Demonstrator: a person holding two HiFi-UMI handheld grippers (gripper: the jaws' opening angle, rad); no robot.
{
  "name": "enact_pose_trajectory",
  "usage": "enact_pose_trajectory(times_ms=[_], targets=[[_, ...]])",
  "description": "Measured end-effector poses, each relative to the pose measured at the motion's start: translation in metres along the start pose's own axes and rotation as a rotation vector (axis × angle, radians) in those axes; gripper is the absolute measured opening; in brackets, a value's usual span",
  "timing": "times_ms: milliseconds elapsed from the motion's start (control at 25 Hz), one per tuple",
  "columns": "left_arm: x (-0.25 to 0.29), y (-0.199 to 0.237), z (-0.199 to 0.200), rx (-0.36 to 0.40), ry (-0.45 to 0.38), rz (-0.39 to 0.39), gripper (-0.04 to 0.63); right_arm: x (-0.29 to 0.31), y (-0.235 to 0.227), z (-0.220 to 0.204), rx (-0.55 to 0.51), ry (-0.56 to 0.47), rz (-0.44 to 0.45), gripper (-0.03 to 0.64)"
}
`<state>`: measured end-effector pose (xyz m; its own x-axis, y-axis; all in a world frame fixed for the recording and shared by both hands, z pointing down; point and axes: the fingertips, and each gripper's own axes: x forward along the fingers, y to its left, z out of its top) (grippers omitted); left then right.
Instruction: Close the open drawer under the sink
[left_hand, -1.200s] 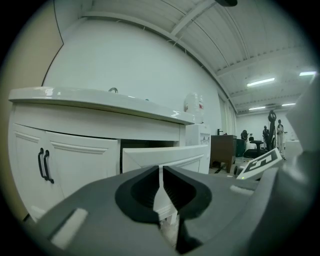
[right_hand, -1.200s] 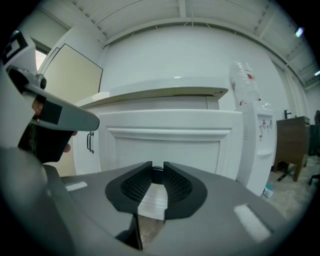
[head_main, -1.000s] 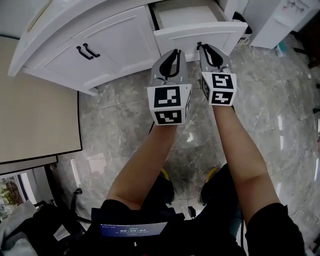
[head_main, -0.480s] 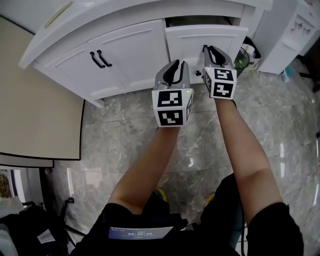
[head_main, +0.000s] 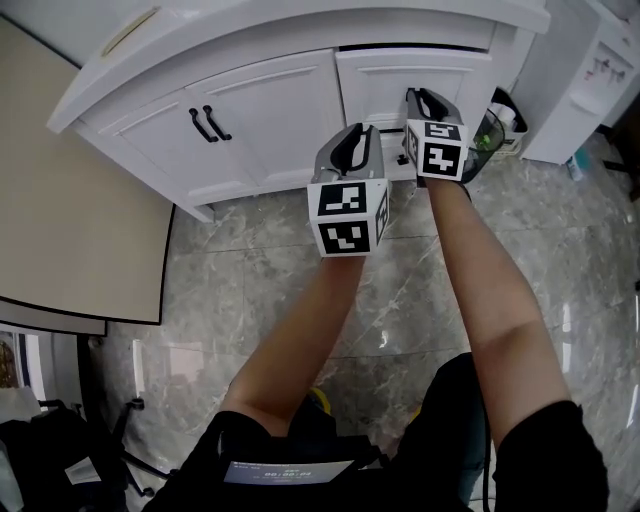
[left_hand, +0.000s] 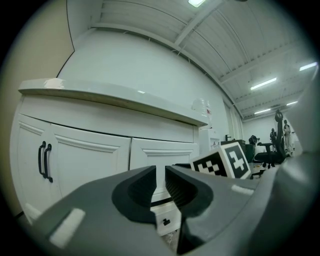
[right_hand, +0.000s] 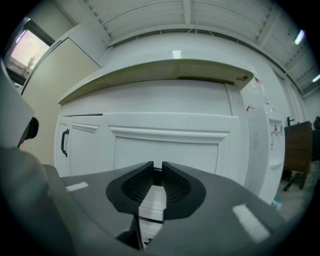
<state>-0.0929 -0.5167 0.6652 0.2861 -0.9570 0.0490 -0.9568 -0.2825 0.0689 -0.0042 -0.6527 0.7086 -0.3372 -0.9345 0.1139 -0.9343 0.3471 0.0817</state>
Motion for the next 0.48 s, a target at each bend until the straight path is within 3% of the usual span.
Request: enact_pose_trajectory(times_ms=[480], targets=[[-0.015,0.013,-0.003,0.003,0.003,0.01,0.041,0.011,-0.003,0.0,0.068,0.038,-0.007,0.063]])
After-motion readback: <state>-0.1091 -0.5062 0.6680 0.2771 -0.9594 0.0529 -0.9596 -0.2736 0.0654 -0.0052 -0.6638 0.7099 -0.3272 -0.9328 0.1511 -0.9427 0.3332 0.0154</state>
